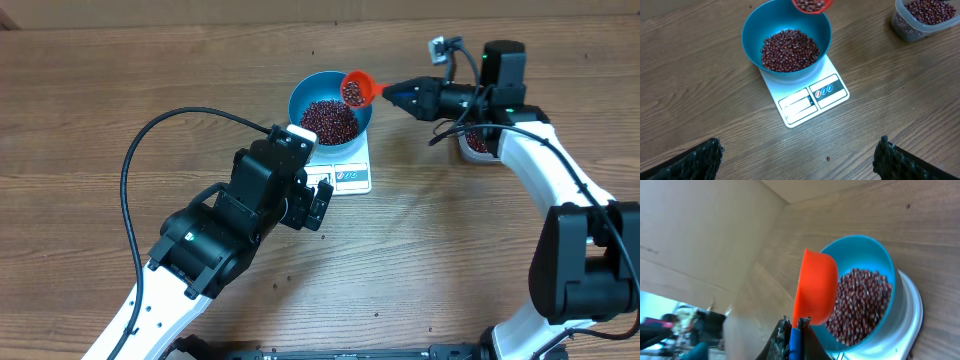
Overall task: Scoop item into bowl and weigh 150g on scale
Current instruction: 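Carry the filled scoop left over the blue bowl, then tilt the scoop to pour the fifth load into the bowl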
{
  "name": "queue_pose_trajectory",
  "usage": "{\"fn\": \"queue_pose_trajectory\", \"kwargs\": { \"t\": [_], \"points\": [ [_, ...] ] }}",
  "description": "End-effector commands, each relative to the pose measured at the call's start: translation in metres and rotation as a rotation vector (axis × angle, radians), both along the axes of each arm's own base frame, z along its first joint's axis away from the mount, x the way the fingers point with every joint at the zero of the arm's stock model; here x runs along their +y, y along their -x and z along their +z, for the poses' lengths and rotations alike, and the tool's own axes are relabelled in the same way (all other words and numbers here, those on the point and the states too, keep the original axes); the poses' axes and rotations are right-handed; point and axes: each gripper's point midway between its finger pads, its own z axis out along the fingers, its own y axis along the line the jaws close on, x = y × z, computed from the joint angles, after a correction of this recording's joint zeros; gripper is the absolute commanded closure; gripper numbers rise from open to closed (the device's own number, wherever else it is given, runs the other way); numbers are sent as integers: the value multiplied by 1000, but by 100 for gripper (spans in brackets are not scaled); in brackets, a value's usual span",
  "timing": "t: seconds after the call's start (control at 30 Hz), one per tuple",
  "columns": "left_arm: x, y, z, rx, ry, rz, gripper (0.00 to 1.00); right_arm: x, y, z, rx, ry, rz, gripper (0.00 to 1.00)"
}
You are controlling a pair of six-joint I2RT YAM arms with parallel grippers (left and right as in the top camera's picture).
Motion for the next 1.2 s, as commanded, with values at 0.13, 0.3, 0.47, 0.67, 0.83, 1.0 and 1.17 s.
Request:
{"fn": "queue_pose_trajectory", "kwargs": {
  "t": [0.13, 0.3, 0.47, 0.67, 0.83, 1.0, 1.17],
  "points": [
    [3, 0, 8, -21, 16, 14, 1, 20, -15, -16, -206, 211, -27, 96],
    [3, 0, 8, -20, 16, 14, 1, 25, -17, -20, -353, 313, 18, 96],
    [3, 0, 8, -20, 16, 14, 0, 25, -15, -22, -441, 366, 67, 96],
    [3, 0, 8, -20, 16, 14, 0, 24, -10, -29, -514, 423, 126, 96],
    [3, 0, 8, -20, 16, 14, 0, 24, -10, -29, -534, 433, 139, 96],
    [3, 0, 8, -20, 16, 14, 0, 25, -8, -31, -569, 453, 162, 96],
    [3, 0, 8, -20, 16, 14, 1, 24, -8, -31, -563, 452, 162, 96]
  ]
}}
